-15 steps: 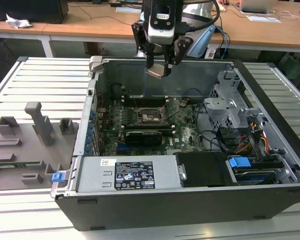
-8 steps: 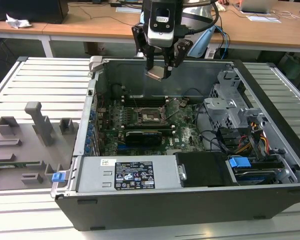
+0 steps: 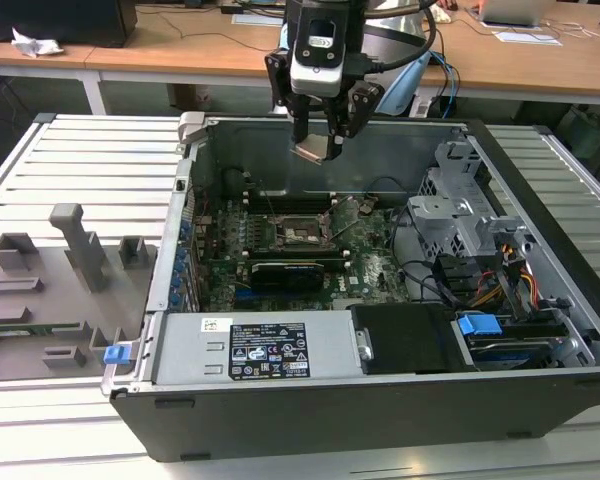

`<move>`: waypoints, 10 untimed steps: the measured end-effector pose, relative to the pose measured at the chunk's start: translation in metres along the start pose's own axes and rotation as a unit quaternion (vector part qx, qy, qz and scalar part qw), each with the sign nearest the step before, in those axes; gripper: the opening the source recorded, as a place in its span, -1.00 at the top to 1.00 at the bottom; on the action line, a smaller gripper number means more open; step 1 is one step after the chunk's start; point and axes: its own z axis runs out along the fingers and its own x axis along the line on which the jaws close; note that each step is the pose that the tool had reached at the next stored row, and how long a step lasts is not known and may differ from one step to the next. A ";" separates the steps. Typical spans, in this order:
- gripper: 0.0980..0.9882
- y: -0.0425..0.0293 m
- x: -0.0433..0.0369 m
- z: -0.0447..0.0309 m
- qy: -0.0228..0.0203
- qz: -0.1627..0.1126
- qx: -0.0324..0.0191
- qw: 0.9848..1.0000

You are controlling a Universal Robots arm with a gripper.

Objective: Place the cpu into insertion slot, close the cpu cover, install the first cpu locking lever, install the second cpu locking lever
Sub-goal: 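Place the cpu into insertion slot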

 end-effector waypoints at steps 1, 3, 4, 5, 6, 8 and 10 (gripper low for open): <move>0.04 0.0000 0.0000 0.0000 0.000 0.003 0.000 1.000; 0.04 0.0000 0.0000 0.0001 -0.001 0.011 0.000 1.000; 0.04 0.0000 0.0000 0.0001 -0.001 0.014 0.000 1.000; 0.04 0.0000 0.0000 0.0002 -0.001 0.019 0.000 1.000; 0.04 0.0000 0.0000 0.0002 -0.002 0.023 0.000 1.000; 0.04 0.0000 0.0000 0.0002 -0.002 0.030 0.000 1.000; 0.04 0.0000 0.0000 0.0002 -0.003 0.037 0.000 0.999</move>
